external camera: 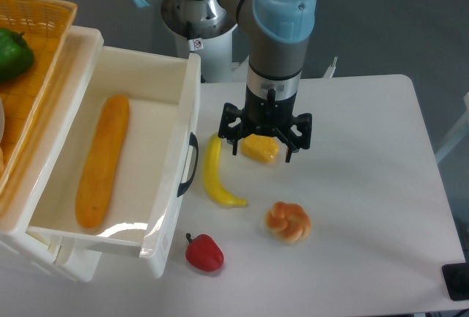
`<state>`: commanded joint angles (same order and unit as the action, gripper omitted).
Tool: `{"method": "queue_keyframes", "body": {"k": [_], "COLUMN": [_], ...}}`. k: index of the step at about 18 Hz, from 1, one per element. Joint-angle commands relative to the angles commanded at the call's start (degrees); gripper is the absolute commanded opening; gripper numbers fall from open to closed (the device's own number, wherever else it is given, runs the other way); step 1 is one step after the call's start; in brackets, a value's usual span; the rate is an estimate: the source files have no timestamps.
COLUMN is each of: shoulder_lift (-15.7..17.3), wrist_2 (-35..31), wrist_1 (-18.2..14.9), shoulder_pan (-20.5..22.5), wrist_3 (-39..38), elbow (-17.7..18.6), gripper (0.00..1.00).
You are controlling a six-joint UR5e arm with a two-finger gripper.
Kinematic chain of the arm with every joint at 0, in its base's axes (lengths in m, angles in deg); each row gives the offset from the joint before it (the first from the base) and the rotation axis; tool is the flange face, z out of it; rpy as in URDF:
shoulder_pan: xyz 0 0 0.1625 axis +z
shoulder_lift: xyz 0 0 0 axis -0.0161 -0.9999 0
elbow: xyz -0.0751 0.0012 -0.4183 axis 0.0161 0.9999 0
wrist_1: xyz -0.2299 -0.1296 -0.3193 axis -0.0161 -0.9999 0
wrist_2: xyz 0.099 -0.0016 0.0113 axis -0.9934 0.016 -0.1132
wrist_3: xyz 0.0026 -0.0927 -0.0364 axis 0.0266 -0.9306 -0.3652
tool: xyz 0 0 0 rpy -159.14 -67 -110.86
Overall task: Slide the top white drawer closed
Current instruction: 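Raise the gripper and move it toward the open white drawer's front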
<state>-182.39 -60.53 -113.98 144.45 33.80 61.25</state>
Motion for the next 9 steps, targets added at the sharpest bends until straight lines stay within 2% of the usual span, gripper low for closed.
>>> {"method": "queue_keyframes", "body": {"k": [9], "shoulder_lift": [-1.4], "wrist_2": [0.0], "wrist_1": [0.1], "shoulder_pan": [-0.4], "wrist_3": [0.1], "elbow": [-0.1], "gripper": [1.00]}}
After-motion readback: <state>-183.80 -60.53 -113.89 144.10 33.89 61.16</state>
